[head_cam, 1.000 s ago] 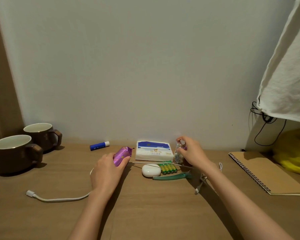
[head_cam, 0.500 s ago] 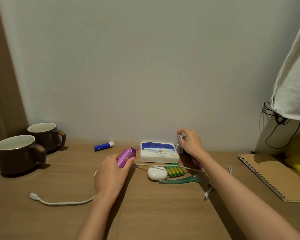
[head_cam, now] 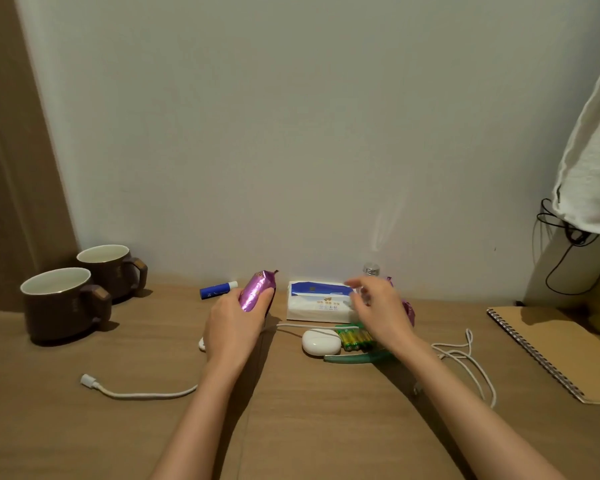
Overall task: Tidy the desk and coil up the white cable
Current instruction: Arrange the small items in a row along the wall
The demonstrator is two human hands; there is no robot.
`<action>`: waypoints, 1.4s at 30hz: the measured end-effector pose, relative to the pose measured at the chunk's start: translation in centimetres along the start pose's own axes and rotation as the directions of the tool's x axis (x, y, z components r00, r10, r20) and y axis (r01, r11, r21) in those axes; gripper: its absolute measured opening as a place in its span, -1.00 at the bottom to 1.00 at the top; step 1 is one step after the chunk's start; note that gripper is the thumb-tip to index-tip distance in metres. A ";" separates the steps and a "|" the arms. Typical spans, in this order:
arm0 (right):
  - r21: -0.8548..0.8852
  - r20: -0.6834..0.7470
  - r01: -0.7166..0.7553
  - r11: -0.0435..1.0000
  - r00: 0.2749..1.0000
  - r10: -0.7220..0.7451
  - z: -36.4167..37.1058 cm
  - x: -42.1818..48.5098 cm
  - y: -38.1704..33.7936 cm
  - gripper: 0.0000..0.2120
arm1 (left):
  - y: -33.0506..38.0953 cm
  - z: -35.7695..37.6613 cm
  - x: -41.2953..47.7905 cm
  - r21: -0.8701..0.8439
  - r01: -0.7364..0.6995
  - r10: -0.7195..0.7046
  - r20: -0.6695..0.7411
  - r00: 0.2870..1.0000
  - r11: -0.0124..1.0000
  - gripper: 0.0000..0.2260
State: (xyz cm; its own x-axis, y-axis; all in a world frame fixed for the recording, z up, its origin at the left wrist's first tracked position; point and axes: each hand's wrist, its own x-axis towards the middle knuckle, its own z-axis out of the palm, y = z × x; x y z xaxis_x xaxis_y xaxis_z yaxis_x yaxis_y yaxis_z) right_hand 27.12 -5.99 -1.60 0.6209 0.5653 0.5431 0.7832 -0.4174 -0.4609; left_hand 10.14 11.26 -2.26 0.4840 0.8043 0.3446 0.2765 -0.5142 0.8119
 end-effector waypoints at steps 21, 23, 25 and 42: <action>0.016 0.115 0.033 0.999 0.993 -0.034 3.3 -1.6 0.8 -0.76 | -0.7 6.0 5.0 0.348 0.023 -0.066 0.112 0.991 0.937 -0.56; 0.024 0.118 0.032 0.999 0.992 -0.035 3.2 -1.6 0.7 -0.76 | -0.2 5.5 5.3 0.126 0.108 -0.134 0.214 0.967 0.986 -0.55; 0.026 0.127 0.029 0.999 0.991 -0.032 3.1 -1.6 0.6 -0.75 | 0.5 4.4 5.6 -0.015 0.174 -0.158 0.353 0.922 0.985 -0.51; 0.016 0.124 0.037 0.999 0.991 -0.039 2.9 -1.8 0.5 -0.74 | -0.7 2.7 5.4 -0.027 -0.031 0.041 0.562 0.826 0.999 -0.33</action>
State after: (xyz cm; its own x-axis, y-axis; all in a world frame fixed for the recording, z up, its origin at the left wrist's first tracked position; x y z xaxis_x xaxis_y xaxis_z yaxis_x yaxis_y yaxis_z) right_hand 26.26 -5.12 -4.84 0.5808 0.6652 0.4693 0.8052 -0.3845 -0.4515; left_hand 14.84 15.17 -2.22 0.8779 0.4759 0.0533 0.2384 -0.5308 0.8133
